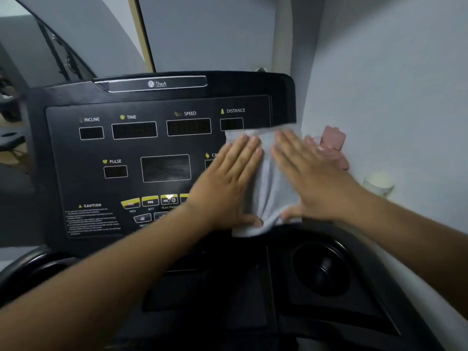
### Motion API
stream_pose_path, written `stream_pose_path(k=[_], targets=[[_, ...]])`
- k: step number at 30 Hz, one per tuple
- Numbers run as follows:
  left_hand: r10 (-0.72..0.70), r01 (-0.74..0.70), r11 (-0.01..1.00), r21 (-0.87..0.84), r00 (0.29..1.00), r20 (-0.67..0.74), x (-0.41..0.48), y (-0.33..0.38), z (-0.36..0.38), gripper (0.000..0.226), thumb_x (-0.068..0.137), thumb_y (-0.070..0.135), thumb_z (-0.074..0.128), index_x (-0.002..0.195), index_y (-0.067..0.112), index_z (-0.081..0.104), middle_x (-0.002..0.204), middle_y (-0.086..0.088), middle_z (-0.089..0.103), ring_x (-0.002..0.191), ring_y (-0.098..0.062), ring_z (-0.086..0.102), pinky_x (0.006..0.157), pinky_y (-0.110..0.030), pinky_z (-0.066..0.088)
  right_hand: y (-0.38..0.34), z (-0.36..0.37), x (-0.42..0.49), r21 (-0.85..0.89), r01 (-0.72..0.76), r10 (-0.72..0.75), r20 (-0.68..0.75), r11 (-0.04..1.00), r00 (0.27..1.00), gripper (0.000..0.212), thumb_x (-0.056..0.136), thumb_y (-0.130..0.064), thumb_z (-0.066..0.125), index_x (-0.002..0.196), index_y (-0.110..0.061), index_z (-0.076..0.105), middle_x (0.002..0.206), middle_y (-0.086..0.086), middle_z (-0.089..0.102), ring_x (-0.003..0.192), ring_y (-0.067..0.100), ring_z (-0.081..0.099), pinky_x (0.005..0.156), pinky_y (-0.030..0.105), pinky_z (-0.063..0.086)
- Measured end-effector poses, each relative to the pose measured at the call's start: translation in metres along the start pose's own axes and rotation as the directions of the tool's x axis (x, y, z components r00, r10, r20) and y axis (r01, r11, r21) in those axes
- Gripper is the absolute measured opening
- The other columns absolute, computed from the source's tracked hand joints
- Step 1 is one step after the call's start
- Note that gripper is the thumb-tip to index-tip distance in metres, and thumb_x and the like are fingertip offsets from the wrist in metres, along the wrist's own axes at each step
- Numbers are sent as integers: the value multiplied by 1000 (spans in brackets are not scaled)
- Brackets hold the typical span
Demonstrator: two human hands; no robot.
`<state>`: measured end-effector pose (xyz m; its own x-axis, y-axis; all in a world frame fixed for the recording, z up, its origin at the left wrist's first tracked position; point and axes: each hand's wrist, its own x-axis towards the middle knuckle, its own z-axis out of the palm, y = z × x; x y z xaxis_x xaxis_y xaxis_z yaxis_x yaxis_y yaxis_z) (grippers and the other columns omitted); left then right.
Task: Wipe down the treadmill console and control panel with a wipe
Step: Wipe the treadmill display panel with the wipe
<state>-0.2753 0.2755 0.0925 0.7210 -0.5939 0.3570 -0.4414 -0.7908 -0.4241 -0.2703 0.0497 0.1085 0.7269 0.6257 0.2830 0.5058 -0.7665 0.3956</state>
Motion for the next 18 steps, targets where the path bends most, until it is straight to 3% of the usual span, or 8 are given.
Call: stream_pose_path(k=[4, 9, 13, 18], targets=[[-79, 75, 995, 73, 996, 53, 38, -50, -36, 141, 62, 99, 29, 152, 2, -19, 162, -16, -22, 149, -31, -22, 123, -45, -7, 21, -42, 59, 51, -70, 71, -23, 996, 997, 141, 60, -85, 60, 153, -3, -9, 161, 16, -19, 148, 28, -20, 120, 51, -4], [-74, 71, 995, 67, 996, 49, 31, -60, -37, 142, 63, 96, 38, 153, 0, -16, 162, -18, -20, 150, -32, -20, 123, -49, -5, 12, -47, 66, 13, -118, 118, 12, 993, 993, 140, 61, -89, 54, 153, -7, -12, 160, 13, -23, 147, 25, -24, 117, 62, -3], [-53, 49, 996, 76, 997, 54, -26, -32, -4, 142, 63, 95, 40, 153, -1, -14, 162, -20, -19, 149, -36, -20, 119, -60, -2, -42, -3, 17, -54, -44, 45, 8, 998, 999, 138, 60, -90, 51, 153, -4, -3, 161, 21, -12, 149, 35, -15, 113, 70, 5], [-117, 118, 993, 2, 987, 110, -67, -6, 21, 130, 72, 91, 35, 154, 2, -11, 163, -17, -17, 150, -34, -19, 115, -68, -4, -81, 19, -5, -42, -38, 41, 73, 998, 996, 136, 57, -82, 65, 154, -5, 8, 162, 23, -3, 149, 39, -6, 108, 76, 4]])
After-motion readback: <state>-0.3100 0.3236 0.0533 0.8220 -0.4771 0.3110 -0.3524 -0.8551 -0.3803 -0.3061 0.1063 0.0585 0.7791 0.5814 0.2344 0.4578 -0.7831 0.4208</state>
